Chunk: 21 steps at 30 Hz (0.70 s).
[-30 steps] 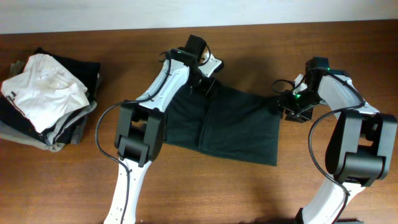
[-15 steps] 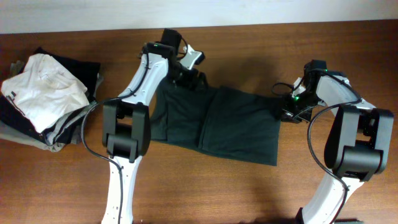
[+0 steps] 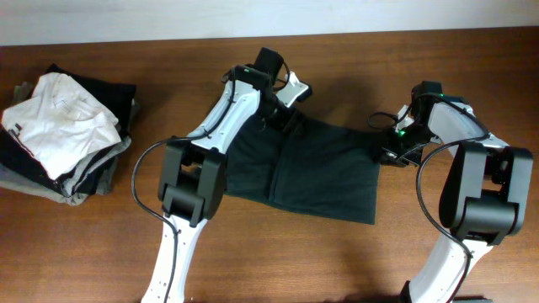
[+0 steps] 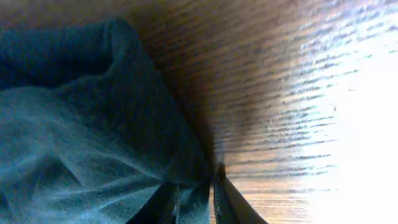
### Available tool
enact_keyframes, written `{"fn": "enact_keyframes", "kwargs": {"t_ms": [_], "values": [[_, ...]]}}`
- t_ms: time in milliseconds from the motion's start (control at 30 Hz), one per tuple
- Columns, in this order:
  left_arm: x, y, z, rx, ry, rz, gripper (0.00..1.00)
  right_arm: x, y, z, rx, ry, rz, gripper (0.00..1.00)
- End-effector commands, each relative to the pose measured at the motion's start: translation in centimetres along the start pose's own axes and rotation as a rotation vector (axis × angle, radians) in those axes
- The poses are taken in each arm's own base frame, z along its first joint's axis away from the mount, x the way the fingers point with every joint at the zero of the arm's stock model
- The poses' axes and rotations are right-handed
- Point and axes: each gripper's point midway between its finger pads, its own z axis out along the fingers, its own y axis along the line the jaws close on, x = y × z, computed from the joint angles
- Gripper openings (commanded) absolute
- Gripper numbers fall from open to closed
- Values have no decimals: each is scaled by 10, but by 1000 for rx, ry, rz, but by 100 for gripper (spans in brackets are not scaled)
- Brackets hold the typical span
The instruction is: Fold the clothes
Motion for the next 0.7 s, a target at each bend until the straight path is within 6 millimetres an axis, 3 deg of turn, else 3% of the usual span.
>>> {"fn": "enact_keyframes", "kwargs": {"t_ms": [0,67,133,200,267,467,567,667], "values": [[8,5,24,19,29,3,53,5,-8,5,17,25,10,23],[2,-8,23,100,-1,5,51,5,-8,5,18,27,10,23],[-1,-9,20,99,-8,6,59,5,-8,5,18,27,10,23],[0,2,18,32,8,1,70,5,-8,5,18,27,10,23],[0,12,12,-34,24,-13,71,5,-8,5,18,27,10,23],[-36,7,-27,-53,-70,19,73,5,-8,5,17,26,10,23],[-38,3,-26,-49,-70,23,73,5,-8,5,17,26,10,23],[-29,2,-10,-37,-34,15,71,5,-8,5,18,27,10,23]]}}
